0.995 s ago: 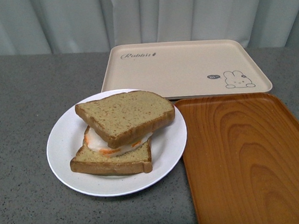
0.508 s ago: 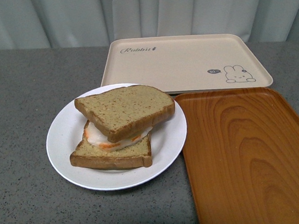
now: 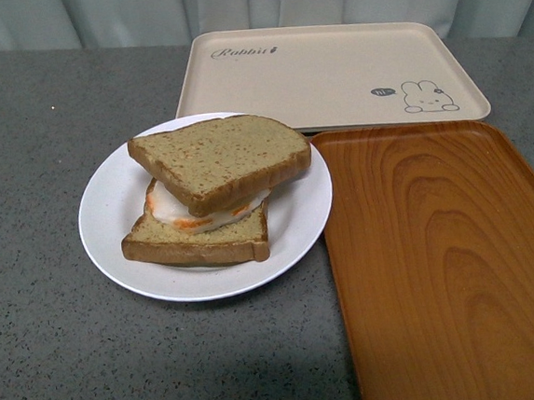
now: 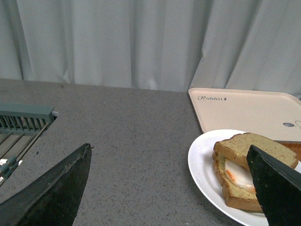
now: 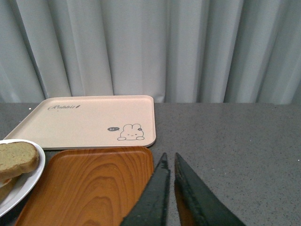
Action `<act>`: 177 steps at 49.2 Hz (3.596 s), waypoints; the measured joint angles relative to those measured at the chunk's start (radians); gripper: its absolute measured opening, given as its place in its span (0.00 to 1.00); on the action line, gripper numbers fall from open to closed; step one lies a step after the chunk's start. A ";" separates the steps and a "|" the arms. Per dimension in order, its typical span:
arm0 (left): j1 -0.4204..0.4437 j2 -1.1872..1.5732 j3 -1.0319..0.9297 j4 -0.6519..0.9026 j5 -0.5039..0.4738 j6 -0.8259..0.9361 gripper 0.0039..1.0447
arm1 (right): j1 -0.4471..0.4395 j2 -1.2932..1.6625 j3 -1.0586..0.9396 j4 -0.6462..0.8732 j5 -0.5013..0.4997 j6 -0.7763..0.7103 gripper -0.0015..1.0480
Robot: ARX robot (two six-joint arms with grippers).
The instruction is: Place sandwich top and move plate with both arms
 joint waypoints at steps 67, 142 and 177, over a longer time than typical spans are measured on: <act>-0.230 1.480 0.209 0.811 -0.114 -1.049 0.94 | 0.000 0.000 0.000 0.000 0.000 0.000 0.91; -0.393 1.936 0.379 1.060 -0.182 -1.332 0.94 | 0.000 0.000 0.000 0.000 0.000 0.000 0.91; -0.397 1.973 0.378 1.093 -0.190 -1.357 0.04 | 0.000 0.000 0.000 0.000 0.000 0.000 0.91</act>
